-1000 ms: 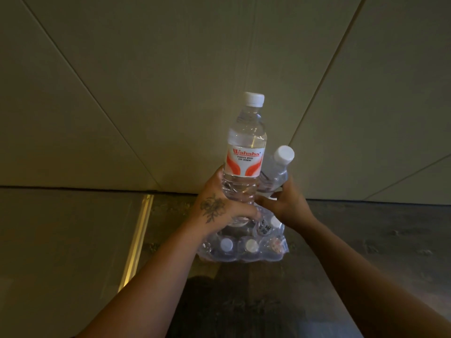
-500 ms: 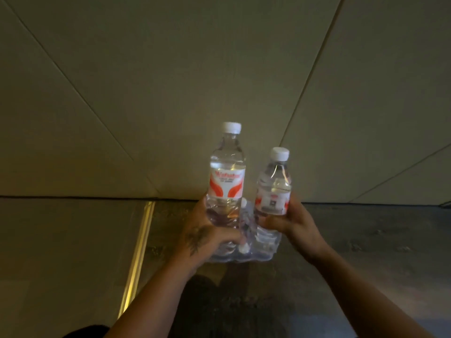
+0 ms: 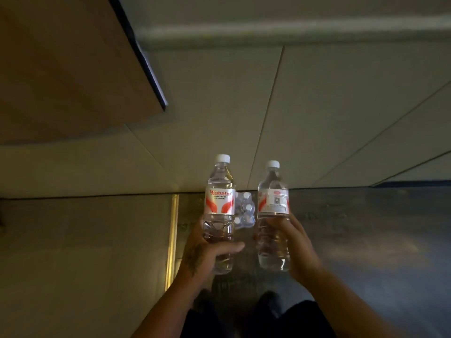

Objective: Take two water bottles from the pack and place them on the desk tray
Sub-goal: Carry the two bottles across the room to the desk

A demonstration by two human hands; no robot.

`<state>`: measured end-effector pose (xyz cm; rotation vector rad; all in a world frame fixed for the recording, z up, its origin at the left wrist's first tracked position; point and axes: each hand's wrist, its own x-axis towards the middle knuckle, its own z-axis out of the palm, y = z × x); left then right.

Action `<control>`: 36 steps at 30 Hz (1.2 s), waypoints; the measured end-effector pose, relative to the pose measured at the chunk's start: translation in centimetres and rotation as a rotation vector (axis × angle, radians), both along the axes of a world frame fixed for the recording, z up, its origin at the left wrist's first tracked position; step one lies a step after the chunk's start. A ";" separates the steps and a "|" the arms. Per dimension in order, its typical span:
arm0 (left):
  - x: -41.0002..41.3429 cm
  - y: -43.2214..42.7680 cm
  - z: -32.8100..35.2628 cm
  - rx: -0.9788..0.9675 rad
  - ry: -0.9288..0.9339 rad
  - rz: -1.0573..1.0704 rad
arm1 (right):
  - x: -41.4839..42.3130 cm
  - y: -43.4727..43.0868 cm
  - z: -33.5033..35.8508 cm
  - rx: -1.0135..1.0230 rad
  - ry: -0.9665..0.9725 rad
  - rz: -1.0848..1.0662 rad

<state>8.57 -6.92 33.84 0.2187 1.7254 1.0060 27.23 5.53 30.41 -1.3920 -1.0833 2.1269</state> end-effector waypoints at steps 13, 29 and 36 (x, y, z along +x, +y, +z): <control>2.0 -5.0 24.8 0.058 0.040 -0.015 | 6.0 -5.2 25.3 -0.068 0.110 -0.058; 19.8 4.3 28.4 0.261 -0.104 -0.805 | 25.7 -16.6 29.2 0.058 -0.068 -0.891; 35.6 4.2 28.8 0.281 -0.192 -1.199 | 35.1 -24.4 30.2 0.110 -0.135 -1.285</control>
